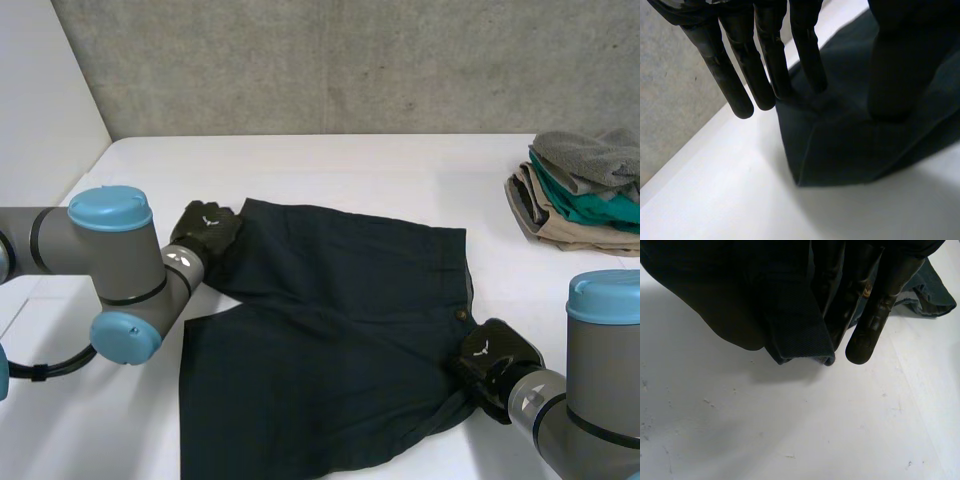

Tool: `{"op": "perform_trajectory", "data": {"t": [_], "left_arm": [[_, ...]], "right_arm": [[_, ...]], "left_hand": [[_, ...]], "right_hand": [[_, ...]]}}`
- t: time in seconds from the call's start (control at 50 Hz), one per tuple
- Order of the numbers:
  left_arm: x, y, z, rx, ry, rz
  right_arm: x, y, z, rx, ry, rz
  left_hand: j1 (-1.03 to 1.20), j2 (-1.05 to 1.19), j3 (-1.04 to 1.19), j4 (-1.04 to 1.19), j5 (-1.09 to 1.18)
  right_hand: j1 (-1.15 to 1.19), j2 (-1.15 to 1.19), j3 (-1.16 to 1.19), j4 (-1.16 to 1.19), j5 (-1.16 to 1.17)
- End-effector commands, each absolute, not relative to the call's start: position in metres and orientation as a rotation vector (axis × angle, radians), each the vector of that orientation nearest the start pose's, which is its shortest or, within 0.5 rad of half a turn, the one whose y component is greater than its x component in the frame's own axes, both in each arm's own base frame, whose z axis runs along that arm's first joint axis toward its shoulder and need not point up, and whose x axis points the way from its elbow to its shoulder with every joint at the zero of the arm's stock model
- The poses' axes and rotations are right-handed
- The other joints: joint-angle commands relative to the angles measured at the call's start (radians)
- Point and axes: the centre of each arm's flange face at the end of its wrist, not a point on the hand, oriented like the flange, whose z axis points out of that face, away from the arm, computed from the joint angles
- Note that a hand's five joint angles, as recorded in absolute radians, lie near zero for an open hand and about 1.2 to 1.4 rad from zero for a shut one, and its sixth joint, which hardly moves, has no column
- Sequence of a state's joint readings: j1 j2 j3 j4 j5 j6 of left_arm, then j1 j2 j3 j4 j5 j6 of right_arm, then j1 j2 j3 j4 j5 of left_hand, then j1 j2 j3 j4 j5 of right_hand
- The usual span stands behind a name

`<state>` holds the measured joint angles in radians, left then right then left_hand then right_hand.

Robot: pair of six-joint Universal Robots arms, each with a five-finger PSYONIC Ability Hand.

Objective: Fold the laundry.

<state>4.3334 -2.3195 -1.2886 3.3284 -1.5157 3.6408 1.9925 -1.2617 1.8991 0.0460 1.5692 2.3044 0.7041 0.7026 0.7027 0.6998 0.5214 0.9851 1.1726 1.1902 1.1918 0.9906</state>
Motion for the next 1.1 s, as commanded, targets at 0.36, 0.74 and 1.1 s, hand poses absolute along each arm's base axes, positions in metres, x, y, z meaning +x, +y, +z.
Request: {"op": "perform_trajectory", "data": {"t": [0.36,0.74,1.1], "left_arm": [[-0.273,-0.338,0.109,1.142,2.187,-1.729],[-0.268,-0.341,0.112,1.097,2.181,-1.727],[-0.247,-0.345,0.106,0.947,2.176,-1.651]], "right_arm": [[0.227,-0.186,0.13,-1.773,2.436,-1.386],[0.227,-0.186,0.13,-1.773,2.438,-1.387],[0.227,-0.187,0.13,-1.773,2.439,-1.389]], "left_hand": [[0.205,0.207,0.207,0.209,0.213],[0.692,0.694,0.694,0.696,0.7],[0.692,0.694,0.694,0.696,0.7]], "right_hand": [[0.411,0.224,0.206,0.204,0.231],[0.411,0.224,0.206,0.204,0.231],[0.411,0.224,0.206,0.204,0.231]]}}
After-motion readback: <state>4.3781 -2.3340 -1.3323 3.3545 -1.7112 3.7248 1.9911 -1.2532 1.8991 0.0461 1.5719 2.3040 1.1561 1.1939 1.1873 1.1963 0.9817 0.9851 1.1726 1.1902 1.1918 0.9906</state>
